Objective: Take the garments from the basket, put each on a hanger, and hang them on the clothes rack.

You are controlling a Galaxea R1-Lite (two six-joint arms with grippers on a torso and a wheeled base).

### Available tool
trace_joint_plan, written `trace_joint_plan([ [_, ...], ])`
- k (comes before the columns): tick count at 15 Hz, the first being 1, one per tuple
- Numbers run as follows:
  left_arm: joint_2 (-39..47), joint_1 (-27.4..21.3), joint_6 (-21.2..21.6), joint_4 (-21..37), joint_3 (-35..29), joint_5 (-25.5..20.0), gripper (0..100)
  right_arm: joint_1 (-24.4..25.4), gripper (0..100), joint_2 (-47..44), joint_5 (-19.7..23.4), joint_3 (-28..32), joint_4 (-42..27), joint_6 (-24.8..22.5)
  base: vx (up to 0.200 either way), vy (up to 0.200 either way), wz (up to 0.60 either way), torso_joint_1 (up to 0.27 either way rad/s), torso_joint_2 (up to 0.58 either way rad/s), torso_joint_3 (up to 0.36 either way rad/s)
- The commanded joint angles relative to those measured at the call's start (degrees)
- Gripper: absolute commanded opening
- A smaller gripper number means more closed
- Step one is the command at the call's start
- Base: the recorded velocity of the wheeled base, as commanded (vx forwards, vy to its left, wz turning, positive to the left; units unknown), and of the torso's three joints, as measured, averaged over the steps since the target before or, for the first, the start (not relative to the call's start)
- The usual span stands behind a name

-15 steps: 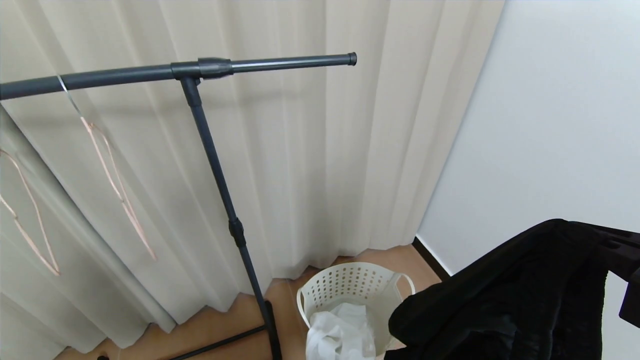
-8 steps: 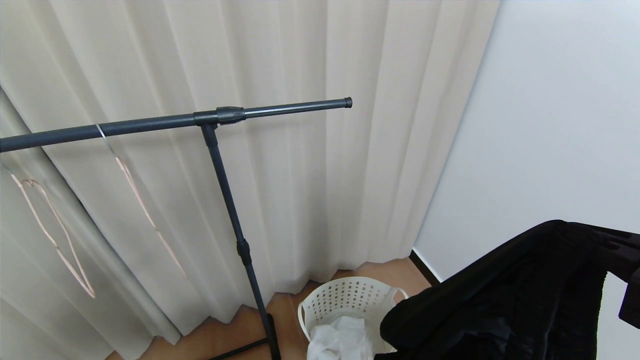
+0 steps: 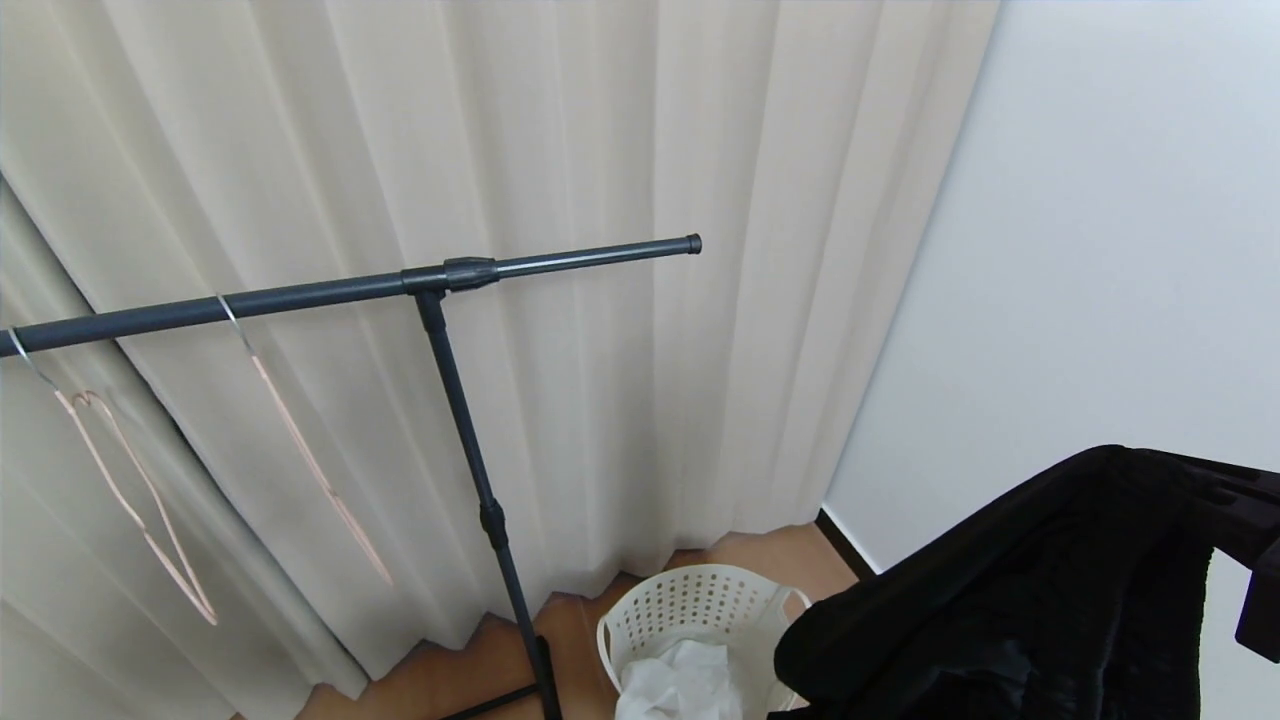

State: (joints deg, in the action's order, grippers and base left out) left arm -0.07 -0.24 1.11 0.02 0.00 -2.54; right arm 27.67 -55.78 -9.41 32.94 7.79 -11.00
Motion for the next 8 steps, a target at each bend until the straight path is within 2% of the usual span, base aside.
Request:
trace_joint_plan([
  [1,0.07,0.07,0.03,-0.02,0.00,-0.01,100,0.01,0,-0.11,0.01,0.02,0.03,-0.08,0.000,0.000,0.00,0.173,-0.35,-0.198],
  [4,0.07,-0.02,-0.14,-0.02,0.00,-0.01,100,0.01,0,-0.11,-0.08,-0.51,0.21,-0.96,0.000,0.000,0.00,0.163,-0.35,-0.168],
  [8,0.07,0.07,-0.32,-0.02,0.00,0.25,100,0.01,0,-0.11,-0.08,-0.68,0.21,-1.22,0.000,0.000,0.00,0.019,-0.03,0.063],
])
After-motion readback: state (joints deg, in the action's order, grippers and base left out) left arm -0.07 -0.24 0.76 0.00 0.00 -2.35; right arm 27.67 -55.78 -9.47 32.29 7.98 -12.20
